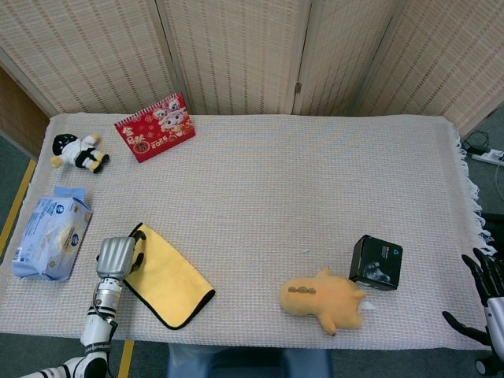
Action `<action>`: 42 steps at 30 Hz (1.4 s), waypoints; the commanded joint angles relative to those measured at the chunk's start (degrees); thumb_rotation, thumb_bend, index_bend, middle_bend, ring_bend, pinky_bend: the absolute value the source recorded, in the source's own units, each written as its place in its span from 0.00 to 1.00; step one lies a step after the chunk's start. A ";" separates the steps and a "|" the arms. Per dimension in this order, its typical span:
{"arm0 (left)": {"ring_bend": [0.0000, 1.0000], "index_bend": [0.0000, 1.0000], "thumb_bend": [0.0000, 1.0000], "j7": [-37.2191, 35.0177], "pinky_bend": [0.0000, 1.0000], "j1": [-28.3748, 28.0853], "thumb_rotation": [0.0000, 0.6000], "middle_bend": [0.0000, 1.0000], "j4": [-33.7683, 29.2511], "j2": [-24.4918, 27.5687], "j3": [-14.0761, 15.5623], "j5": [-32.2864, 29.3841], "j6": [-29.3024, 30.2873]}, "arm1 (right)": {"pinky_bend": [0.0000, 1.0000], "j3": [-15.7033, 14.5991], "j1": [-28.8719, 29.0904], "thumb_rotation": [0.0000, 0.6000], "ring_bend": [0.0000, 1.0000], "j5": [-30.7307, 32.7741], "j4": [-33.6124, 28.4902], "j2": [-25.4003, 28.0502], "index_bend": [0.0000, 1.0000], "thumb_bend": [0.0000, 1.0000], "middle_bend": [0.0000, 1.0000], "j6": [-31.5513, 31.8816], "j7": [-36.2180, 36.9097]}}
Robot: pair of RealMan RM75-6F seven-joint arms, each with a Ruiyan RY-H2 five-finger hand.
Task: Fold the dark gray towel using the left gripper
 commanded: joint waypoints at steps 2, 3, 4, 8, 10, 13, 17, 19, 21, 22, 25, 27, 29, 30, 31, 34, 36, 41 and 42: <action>1.00 0.35 0.46 0.63 1.00 -0.30 1.00 1.00 -0.73 0.74 0.60 -1.28 -1.38 | 0.00 -0.01 -0.04 1.00 0.00 -0.09 -0.04 -0.02 0.00 0.21 0.00 0.12 -0.08; 1.00 0.34 0.46 0.60 1.00 -0.53 1.00 1.00 -0.56 0.69 0.71 -1.53 -1.84 | 0.00 -0.01 -0.08 1.00 0.00 -0.14 -0.07 -0.03 0.00 0.21 0.00 0.25 -0.09; 1.00 0.33 0.46 0.45 1.00 -0.72 1.00 1.00 -0.31 0.56 0.75 -1.68 -2.19 | 0.00 0.01 -0.13 1.00 0.00 -0.17 -0.09 -0.02 0.00 0.21 0.00 0.39 -0.10; 1.00 0.30 0.46 -0.61 1.00 -1.70 1.00 1.00 1.27 -0.12 0.74 -2.53 -4.09 | 0.00 0.11 -0.36 1.00 0.00 -0.07 -0.06 -0.04 0.00 0.21 0.00 0.87 -0.04; 1.00 0.27 0.46 -1.04 1.00 -2.09 1.00 1.00 1.97 -0.42 0.65 -2.81 -4.71 | 0.00 0.11 -0.36 1.00 0.00 -0.04 -0.05 -0.06 0.00 0.21 0.00 0.83 -0.04; 1.00 0.21 0.46 -1.84 1.00 -2.61 1.00 1.00 3.04 -0.95 0.51 -2.82 -5.22 | 0.00 0.08 -0.27 1.00 0.00 0.00 -0.06 -0.10 0.00 0.21 0.00 0.57 -0.12; 1.00 0.18 0.46 -2.48 1.00 -3.67 1.00 1.00 6.14 -2.17 -0.25 -3.56 -5.81 | 0.00 0.26 -0.14 1.00 0.00 0.44 -0.17 -0.16 0.00 0.21 0.00 0.23 -0.33; 1.00 0.18 0.46 -2.45 1.00 -3.90 1.00 1.00 6.89 -2.29 -0.40 -4.12 -6.10 | 0.00 0.28 -0.14 1.00 0.00 0.49 -0.20 -0.18 0.00 0.21 0.00 0.21 -0.40; 1.00 0.18 0.46 -2.34 1.00 -4.13 1.00 1.00 7.56 -2.35 -0.56 -4.84 -6.43 | 0.00 0.27 -0.13 1.00 0.00 0.46 -0.23 -0.22 0.00 0.21 0.00 0.18 -0.48; 1.00 0.18 0.46 -2.46 1.00 -4.15 1.00 1.00 7.59 -2.29 -0.63 -4.95 -6.35 | 0.00 0.25 -0.14 1.00 0.00 0.43 -0.26 -0.24 0.00 0.21 0.00 0.21 -0.51; 1.00 0.18 0.46 -3.28 1.00 -3.71 1.00 1.00 5.88 -1.34 -0.70 -3.65 -4.16 | 0.00 0.25 -0.21 1.00 0.00 0.37 -0.27 -0.27 0.00 0.21 0.00 0.35 -0.58; 1.00 0.18 0.46 -3.33 1.00 -3.23 1.00 1.00 4.02 -0.42 -0.53 -2.09 -1.79 | 0.00 0.12 -0.13 1.00 0.00 0.14 -0.21 -0.30 0.00 0.21 0.00 0.19 -0.64; 1.00 0.18 0.46 -3.01 1.00 -2.99 1.00 1.00 2.65 0.26 -0.50 -1.33 -0.35 | 0.00 -0.10 -0.01 1.00 0.00 -0.30 -0.24 -0.31 0.00 0.21 0.00 -0.03 -0.75; 1.00 0.18 0.46 -2.95 1.00 -2.96 1.00 1.00 2.31 0.42 -0.55 -1.22 0.00 | 0.00 -0.18 0.02 1.00 0.00 -0.52 -0.27 -0.30 0.00 0.21 0.00 -0.03 -0.81; 1.00 0.18 0.46 -2.92 1.00 -2.96 1.00 1.00 2.15 0.50 -0.60 -1.12 0.28 | 0.00 -0.24 0.01 1.00 0.00 -0.72 -0.30 -0.29 0.00 0.21 0.00 0.08 -0.83; 1.00 0.18 0.46 -4.04 1.00 -2.94 1.00 1.00 2.93 0.17 -0.47 -0.09 1.14 | 0.00 -0.39 -0.27 1.00 0.00 -1.30 -0.32 -0.27 0.00 0.21 0.00 0.82 -0.91; 1.00 0.18 0.46 -6.31 1.00 -2.92 1.00 1.00 4.56 -0.52 -0.43 1.27 1.86 | 0.00 -0.56 -0.46 1.00 0.00 -1.78 -0.24 -0.28 0.00 0.21 0.00 1.30 -0.86; 1.00 0.18 0.46 -16.05 1.00 -1.84 1.00 1.00 4.20 0.55 1.32 10.46 7.71 | 0.00 -1.02 -0.97 1.00 0.00 -3.14 -0.02 -0.30 0.00 0.21 0.00 2.61 -0.84; 1.00 0.18 0.46 -17.74 1.00 -1.39 1.00 1.00 2.67 1.74 2.05 12.41 8.88 | 0.00 -1.10 -1.05 1.00 0.00 -3.42 0.02 -0.28 0.00 0.21 0.00 2.87 -0.81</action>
